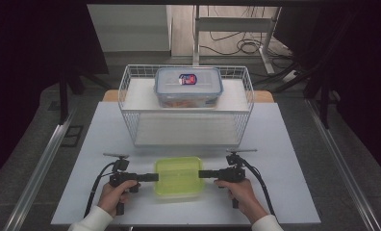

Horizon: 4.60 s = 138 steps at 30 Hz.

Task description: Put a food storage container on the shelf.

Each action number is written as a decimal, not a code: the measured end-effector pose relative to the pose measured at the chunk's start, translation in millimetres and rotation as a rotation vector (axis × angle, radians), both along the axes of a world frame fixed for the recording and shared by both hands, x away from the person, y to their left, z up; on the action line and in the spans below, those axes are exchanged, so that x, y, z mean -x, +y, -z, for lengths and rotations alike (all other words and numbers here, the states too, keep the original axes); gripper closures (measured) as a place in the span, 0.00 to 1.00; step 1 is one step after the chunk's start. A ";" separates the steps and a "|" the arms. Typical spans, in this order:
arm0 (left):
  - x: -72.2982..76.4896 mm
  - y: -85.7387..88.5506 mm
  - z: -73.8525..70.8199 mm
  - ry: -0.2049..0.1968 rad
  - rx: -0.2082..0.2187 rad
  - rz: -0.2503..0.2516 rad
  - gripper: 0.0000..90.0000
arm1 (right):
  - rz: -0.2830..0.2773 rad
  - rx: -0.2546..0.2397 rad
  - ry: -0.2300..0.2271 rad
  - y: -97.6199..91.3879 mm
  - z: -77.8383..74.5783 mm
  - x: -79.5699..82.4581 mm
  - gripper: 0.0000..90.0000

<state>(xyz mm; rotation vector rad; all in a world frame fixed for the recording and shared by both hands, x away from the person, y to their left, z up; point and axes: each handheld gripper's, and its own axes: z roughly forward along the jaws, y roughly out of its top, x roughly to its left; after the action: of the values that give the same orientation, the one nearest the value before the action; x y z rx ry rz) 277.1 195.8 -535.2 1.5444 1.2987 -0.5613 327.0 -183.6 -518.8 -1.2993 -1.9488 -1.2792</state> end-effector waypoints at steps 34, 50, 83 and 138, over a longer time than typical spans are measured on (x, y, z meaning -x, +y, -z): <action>4.2 -1.7 -30.7 -0.082 0.036 0.005 0.89 | -0.013 -0.088 -0.077 -9.9 -33.1 3.4 0.91; -7.0 -5.0 -59.1 -0.087 0.038 0.027 0.89 | -0.011 -0.106 -0.084 -15.7 -54.4 -0.2 0.91; -48.3 -1.1 -197.5 -0.210 0.030 0.037 0.89 | -0.004 -0.178 -0.230 -15.7 -186.3 -31.8 0.91; -182.0 -1.6 -262.8 -0.169 0.008 -0.043 0.87 | 0.104 -0.197 -0.175 -10.0 -243.9 -164.3 0.88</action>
<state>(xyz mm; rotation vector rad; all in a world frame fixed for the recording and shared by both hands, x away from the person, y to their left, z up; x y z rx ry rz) 459.0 194.2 -272.4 1.5199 1.1965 -0.3994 491.3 -193.6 -274.9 -1.2404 -1.8323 -1.6405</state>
